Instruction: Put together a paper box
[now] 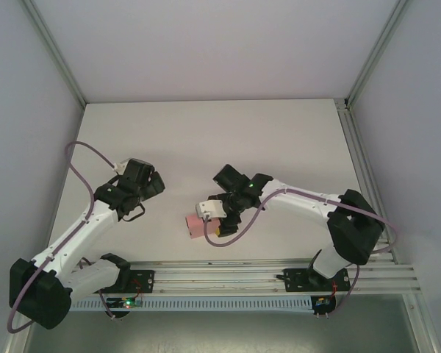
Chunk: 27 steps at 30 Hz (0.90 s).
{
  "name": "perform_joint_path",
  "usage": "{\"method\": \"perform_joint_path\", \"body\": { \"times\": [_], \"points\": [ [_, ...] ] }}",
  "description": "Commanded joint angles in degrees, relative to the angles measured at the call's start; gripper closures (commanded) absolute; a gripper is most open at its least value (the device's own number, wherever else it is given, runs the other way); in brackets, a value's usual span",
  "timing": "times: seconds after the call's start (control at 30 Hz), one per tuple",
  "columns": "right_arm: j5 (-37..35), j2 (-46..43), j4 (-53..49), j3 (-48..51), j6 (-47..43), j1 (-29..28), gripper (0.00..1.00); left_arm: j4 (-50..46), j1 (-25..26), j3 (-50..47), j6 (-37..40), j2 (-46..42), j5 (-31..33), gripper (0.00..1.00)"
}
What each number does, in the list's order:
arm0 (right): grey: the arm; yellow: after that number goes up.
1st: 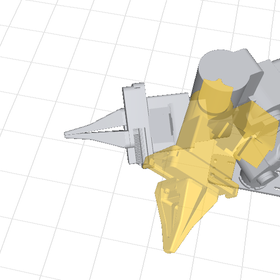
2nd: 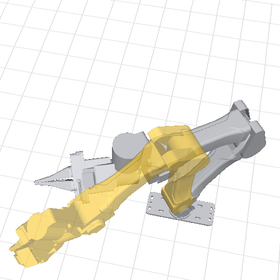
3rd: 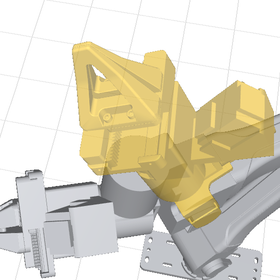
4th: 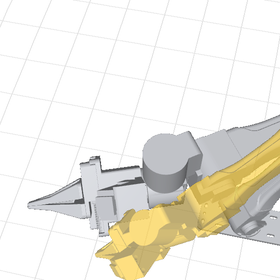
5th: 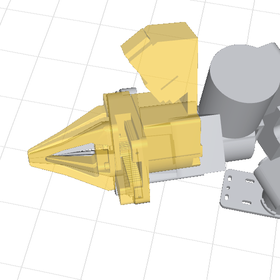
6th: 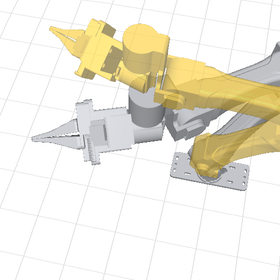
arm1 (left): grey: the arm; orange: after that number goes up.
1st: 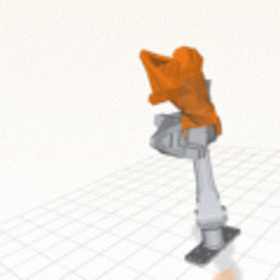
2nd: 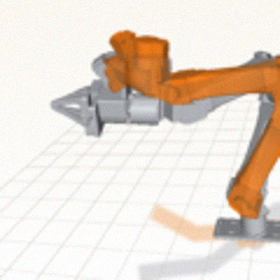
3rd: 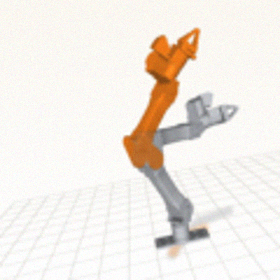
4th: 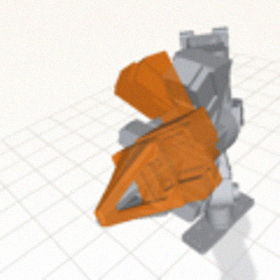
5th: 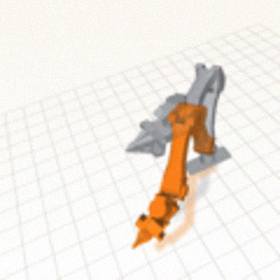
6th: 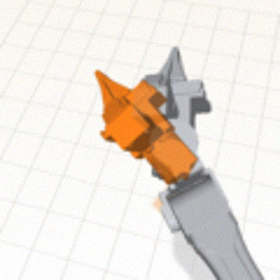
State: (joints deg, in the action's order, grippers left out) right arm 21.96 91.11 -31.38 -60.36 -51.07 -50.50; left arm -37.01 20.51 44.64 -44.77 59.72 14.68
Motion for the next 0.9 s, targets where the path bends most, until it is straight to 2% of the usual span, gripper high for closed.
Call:
{"method": "perform_joint_path", "body": {
  "times": [0.0,0.03,0.2,0.3,0.37,0.43,0.6,0.77,0.87],
  "points": [
    [-7.66,1.66,-1.73,-2.91,0.84,-0.46,0.45,-2.01,-0.98,-0.3,0.42,-0.62,1.58,0.0],
    [-10.04,1.72,-1.47,-3.25,1.14,-0.88,0.51,-2.07,-1.01,-0.24,0.4,-0.58,1.47,0.0],
    [-25.88,-0.96,8.41,-1.11,3.22,-1.71,0.52,-2.01,-1.09,0.06,0.74,-0.8,0.86,0.0],
    [-41.57,-2.91,25.5,5.02,-0.75,-1.55,0.5,-1.97,-1.09,0.08,0.96,-0.96,0.62,0.0],
    [-48.05,-3.17,37.88,8.97,-5.59,-0.8,0.5,-1.92,-1.17,-0.01,1.18,-1.14,0.7,0.0],
    [-49.46,-2.41,46.44,11.26,-8.64,0.45,0.51,-1.85,-1.26,-0.23,1.11,-1.22,0.5,0.0],
    [-50.87,3.74,55.02,12.78,-11.15,2.62,0.47,-0.38,-1.29,-0.69,0.97,-1.37,-0.03,0.0],
    [-49.4,5.55,53.64,13.92,-11.51,2.09,0.46,1.68,-1.33,-0.54,1.41,-1.36,-1.13,0.0],
    [-45.59,3.89,46.9,14.49,-8.53,1.93,0.41,1.6,-1.46,-0.08,2.12,-1.23,-0.76,0.0]
  ]
}}
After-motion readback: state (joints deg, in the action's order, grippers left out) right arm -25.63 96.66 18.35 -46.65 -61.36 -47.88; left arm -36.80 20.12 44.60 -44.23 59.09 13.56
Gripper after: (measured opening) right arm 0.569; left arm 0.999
